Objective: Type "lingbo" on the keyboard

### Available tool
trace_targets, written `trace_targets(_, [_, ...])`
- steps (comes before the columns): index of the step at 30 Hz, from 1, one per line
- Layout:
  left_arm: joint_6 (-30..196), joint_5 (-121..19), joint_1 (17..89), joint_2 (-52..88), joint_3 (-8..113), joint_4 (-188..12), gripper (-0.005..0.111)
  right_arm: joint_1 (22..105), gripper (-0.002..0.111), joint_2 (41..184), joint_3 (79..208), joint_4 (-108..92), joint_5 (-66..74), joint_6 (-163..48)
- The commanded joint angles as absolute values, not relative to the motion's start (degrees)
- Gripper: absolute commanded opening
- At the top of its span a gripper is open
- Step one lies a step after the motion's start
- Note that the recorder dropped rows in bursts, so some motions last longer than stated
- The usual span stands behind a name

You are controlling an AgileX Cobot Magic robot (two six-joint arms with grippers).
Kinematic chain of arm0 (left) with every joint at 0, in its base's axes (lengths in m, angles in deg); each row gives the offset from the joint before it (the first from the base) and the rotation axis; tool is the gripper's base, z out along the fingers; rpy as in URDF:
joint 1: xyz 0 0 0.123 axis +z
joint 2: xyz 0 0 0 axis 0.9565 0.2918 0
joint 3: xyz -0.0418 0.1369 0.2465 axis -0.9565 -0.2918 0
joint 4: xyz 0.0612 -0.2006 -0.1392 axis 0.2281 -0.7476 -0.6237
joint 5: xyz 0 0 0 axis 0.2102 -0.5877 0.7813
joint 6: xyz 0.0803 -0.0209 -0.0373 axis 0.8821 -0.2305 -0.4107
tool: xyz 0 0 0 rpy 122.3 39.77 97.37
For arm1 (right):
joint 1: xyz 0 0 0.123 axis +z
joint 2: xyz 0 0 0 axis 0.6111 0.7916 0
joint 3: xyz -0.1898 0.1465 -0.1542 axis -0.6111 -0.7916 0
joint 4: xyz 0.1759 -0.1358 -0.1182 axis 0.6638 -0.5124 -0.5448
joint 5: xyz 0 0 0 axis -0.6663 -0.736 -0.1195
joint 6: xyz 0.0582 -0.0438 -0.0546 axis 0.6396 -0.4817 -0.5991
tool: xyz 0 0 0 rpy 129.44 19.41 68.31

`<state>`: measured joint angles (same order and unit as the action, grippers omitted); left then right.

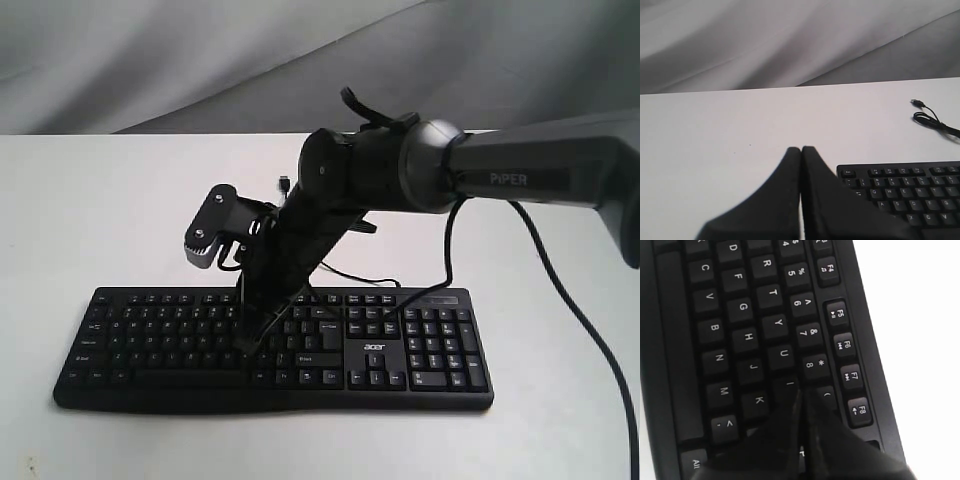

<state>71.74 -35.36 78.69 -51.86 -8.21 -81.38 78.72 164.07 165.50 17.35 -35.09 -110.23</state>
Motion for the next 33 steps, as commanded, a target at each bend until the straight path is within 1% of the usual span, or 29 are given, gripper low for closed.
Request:
trace_targets(1, [71.6,-35.8,78.7,-52.1,-8.5,-81.6,0.0,78.3,0.0,164.1,164.4,17.8,-33.9,-111.3])
trace_targets(33, [71.6,-35.8,78.7,-52.1,-8.5,-81.6,0.0,78.3,0.0,165.5,164.4,19.3,-34.3,-112.1])
